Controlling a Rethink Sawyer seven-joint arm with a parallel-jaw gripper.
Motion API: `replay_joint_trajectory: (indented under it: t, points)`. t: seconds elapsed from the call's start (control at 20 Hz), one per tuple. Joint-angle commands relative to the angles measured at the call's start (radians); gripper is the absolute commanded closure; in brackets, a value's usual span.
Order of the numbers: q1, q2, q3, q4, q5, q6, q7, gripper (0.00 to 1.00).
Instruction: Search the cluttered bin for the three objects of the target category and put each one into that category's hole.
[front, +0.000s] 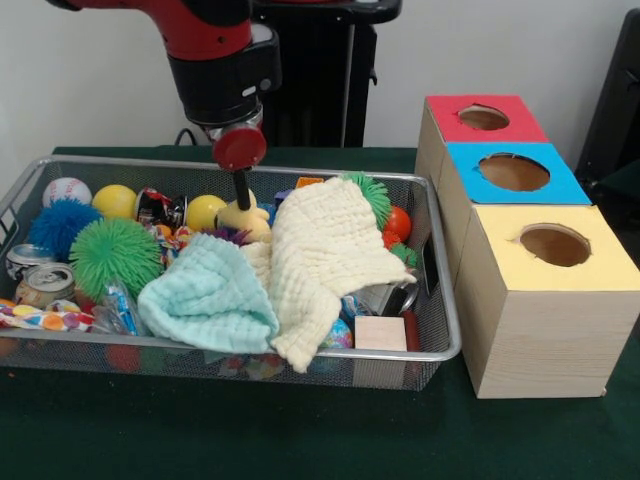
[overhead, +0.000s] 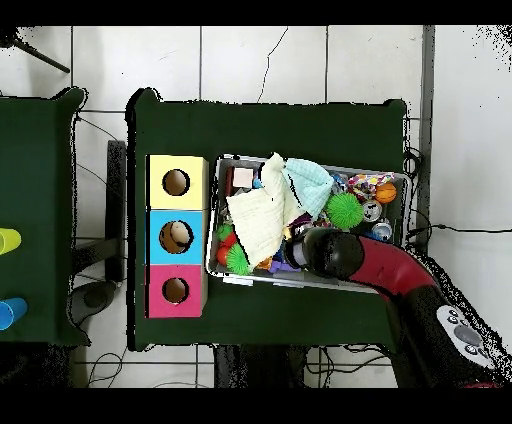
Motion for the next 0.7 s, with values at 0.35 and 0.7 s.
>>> replay_joint_trajectory:
  t: [0.35, 0.7]
  points:
    - [0.126, -0.297, -0.054, -0.005, -0.018, 0.369, -0.094, 1.00]
    - [0.110, -0.377, -0.009, 0.078, 0.070, 0.396, -0.074, 1.00]
